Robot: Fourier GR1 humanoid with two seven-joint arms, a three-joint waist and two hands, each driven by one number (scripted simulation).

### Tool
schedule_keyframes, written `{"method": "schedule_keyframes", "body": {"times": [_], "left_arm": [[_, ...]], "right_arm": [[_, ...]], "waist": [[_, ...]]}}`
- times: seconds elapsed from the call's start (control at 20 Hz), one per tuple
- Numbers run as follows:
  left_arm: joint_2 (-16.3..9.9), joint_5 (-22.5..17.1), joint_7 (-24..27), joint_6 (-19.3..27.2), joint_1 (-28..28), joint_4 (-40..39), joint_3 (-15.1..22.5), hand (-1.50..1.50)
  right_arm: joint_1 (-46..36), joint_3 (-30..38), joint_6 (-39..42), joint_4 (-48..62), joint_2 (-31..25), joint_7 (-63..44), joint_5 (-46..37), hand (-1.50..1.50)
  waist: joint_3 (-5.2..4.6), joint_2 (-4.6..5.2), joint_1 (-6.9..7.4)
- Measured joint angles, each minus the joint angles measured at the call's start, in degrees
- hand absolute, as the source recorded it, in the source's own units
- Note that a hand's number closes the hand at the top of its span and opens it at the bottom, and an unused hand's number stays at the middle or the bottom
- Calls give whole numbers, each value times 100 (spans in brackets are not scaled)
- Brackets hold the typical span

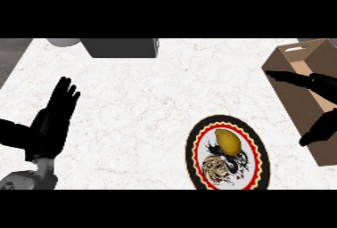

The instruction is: Pick the lemon from the plate and place it in the cardboard box

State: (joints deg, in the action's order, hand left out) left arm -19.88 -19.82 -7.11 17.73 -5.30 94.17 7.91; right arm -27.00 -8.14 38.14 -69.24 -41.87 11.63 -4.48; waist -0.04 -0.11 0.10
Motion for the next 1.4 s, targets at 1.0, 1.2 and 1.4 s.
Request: {"method": "schedule_keyframes", "body": {"times": [1.0, 1.2, 1.4], "left_arm": [[526, 499, -175, -468, -127, -185, -482, 0], [657, 663, -328, -455, -77, 31, -498, 0], [722, 760, -412, -563, -17, 134, -590, 0]], "right_arm": [[838, 192, 109, -1532, 1436, -1730, -776, -150], [917, 251, 2, -1492, 1673, -1624, -1115, -150], [916, 312, 31, -1275, 1813, -1417, -1411, -150]], "waist": [[4, 9, -9], [4, 9, 0], [4, 9, 4]]}}
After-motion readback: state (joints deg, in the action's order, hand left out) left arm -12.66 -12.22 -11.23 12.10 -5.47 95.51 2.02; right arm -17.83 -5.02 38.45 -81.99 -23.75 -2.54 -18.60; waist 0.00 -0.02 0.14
